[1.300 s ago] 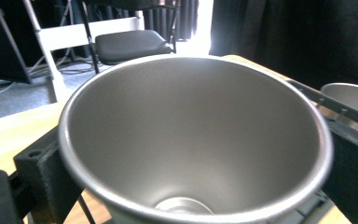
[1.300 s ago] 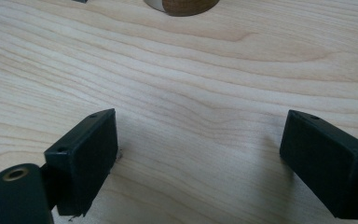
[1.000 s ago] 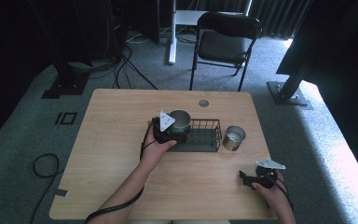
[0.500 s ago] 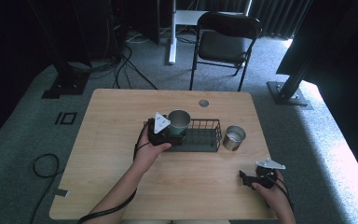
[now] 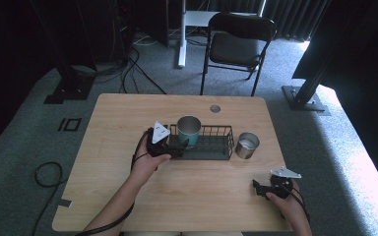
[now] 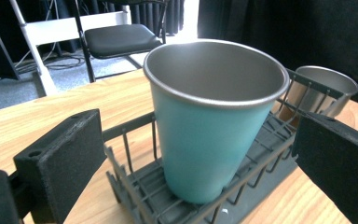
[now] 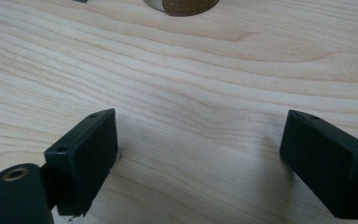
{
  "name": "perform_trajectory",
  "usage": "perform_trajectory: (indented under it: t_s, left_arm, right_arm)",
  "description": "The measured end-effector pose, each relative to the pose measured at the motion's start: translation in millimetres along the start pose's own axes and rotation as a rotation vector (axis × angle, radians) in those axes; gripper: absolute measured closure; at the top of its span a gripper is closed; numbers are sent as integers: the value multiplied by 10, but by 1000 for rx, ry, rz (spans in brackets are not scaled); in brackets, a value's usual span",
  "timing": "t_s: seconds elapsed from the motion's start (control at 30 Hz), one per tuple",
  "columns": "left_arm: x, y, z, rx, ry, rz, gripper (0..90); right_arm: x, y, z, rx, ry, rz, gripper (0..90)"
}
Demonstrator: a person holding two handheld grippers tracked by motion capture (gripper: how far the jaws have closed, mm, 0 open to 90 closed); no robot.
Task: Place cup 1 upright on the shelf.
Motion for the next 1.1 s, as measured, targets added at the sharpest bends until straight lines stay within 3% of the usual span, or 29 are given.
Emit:
perform_trajectory:
  t_s: [0.37, 0.53, 0.6, 1.1]
  left_arm:
    - [-111, 186, -141, -20, 38, -7, 32]
    - [-160, 275, -209, -24, 37, -6, 31]
    - [-175, 307, -237, -19, 55, -4, 32]
    - [-345, 516, -456, 28, 72, -21, 32]
  right_arm:
    - [0, 0, 0, 0, 0, 0, 108]
    - [0, 0, 0, 0, 0, 0, 108]
    - [0, 0, 0, 1, 0, 0, 108]
    - [0, 0, 0, 0, 0, 0, 108]
Point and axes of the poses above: each handheld gripper's, and its own axes: y roughly backward along the jaws, x roughly out of its top, z roughly to its right, the point moved 3 cm from there along -y, roughly forward along the jaws, and after that the axes turned 1 degree about y, right-handed, at the moved point
